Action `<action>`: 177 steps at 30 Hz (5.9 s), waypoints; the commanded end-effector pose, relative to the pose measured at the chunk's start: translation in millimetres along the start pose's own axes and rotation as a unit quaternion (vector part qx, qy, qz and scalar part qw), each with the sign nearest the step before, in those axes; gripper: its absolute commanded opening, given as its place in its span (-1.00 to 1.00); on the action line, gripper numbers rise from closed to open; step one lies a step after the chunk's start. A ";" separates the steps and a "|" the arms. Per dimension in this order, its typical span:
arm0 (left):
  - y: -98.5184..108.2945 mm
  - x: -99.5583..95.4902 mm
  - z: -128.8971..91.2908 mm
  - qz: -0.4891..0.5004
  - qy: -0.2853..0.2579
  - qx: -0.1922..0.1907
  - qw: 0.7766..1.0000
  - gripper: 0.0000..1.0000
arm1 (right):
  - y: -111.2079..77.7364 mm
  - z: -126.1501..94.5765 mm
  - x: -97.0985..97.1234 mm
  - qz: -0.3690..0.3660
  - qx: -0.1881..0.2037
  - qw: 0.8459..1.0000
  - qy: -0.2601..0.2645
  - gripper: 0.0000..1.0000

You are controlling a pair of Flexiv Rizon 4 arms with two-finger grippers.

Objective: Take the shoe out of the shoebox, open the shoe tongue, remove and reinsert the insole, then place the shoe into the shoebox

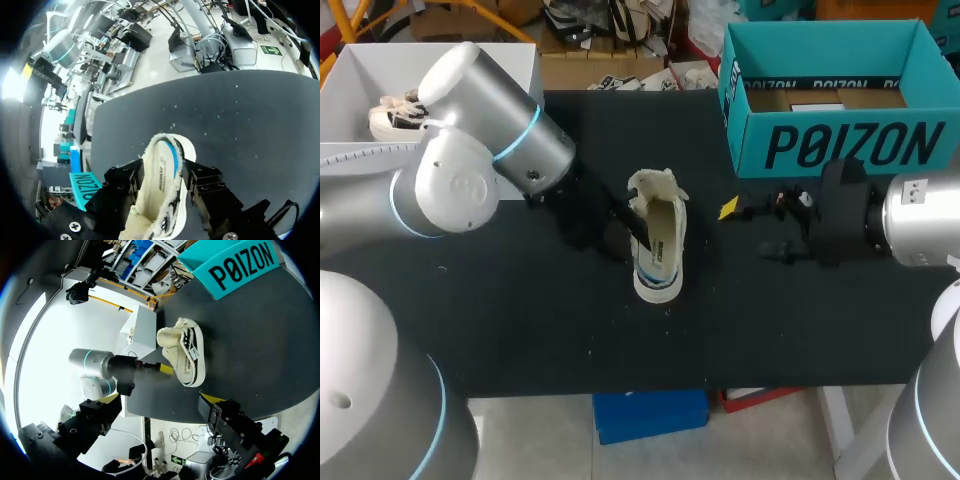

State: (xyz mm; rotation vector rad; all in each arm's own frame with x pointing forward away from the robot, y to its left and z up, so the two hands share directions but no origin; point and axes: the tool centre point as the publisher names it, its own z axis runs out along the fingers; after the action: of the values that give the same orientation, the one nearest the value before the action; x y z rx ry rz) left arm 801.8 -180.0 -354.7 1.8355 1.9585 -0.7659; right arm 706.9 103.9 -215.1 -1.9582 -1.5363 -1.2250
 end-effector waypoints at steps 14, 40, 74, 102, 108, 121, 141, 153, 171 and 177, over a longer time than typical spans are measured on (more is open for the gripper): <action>0.9 -0.1 21.7 0.000 0.071 -0.023 0.997 -1.00 | -0.2 -0.1 0.4 0.000 0.000 1.000 0.000 1.00; 16.3 7.1 53.4 0.020 0.146 -0.027 0.989 -1.00 | -0.2 -0.1 0.4 0.000 0.000 1.000 0.000 1.00; 18.2 -20.1 -19.9 -0.110 0.006 0.029 0.994 -1.00 | -0.2 -0.1 0.4 0.000 0.000 1.000 0.000 1.00; 87.2 -11.6 -66.2 -0.367 -0.232 0.000 0.901 -1.00 | -0.2 -0.1 0.4 0.000 0.000 1.000 0.000 1.00; 122.9 -22.8 -63.5 -0.388 -0.244 -0.019 0.888 -1.00 | -0.2 -0.1 0.4 0.000 0.000 1.000 0.000 1.00; 166.5 -60.2 -43.8 -0.376 -0.236 -0.018 0.896 -1.00 | -0.2 -0.1 0.4 0.000 0.000 1.000 0.000 1.00; 122.6 -69.6 -16.4 -0.303 -0.171 0.076 0.935 -1.00 | -0.2 -0.1 0.4 0.000 0.000 1.000 0.000 1.00; 87.4 -40.8 -10.6 -0.289 -0.130 0.086 0.944 -1.00 | -0.2 -0.1 0.4 0.000 0.000 1.000 0.000 1.00; 76.9 -40.5 6.1 -0.271 -0.093 0.083 0.954 -1.00 | -0.2 -0.1 0.4 0.000 0.000 1.000 0.000 1.00; 77.0 -48.0 2.4 -0.265 -0.097 0.081 0.956 -0.95 | -0.2 -0.1 0.4 0.000 0.000 1.000 0.000 1.00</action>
State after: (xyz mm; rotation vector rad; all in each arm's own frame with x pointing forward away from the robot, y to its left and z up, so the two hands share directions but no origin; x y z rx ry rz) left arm 881.5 -217.2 -342.5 1.2444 2.3320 -1.2540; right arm 706.9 103.9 -215.1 -1.9582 -1.5363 -1.2250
